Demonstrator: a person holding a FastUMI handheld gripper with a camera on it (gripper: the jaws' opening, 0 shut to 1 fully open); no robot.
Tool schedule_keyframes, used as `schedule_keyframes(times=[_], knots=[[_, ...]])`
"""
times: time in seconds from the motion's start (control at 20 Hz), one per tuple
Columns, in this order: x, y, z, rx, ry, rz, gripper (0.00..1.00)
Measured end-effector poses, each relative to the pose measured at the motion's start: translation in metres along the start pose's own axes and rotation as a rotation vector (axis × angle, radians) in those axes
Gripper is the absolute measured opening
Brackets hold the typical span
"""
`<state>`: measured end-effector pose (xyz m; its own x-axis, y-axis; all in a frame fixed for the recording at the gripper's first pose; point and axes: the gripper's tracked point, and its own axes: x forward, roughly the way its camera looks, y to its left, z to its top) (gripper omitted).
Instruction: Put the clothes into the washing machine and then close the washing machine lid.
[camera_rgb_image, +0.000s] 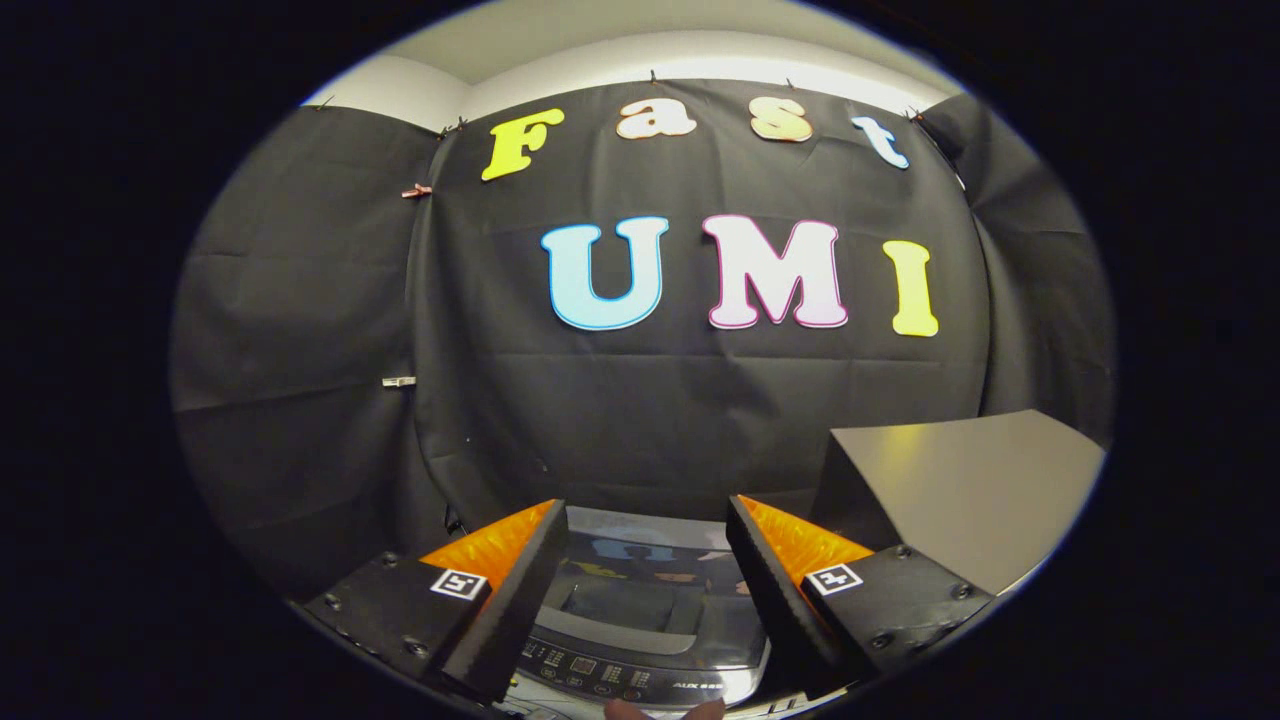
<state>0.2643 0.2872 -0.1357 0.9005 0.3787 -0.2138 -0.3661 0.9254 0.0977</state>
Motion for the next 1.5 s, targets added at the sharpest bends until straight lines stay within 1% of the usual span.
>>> schedule_keyframes(times=[0.35,0.5,0.65,0.8,1.05,1.2,1.5], knots=[[-0.062,-0.022,0.040,0.009,-0.068,-0.031,1.00],[-0.086,-0.036,0.046,0.030,-0.082,-0.048,0.99],[-0.108,-0.056,0.050,0.009,-0.102,-0.080,1.00],[-0.133,-0.077,0.056,0.024,-0.126,-0.112,1.00],[-0.170,-0.111,0.055,0.037,-0.154,-0.186,0.99],[-0.184,-0.123,0.051,0.039,-0.162,-0.213,0.99],[-0.188,-0.136,0.040,0.031,-0.152,-0.242,0.99]])
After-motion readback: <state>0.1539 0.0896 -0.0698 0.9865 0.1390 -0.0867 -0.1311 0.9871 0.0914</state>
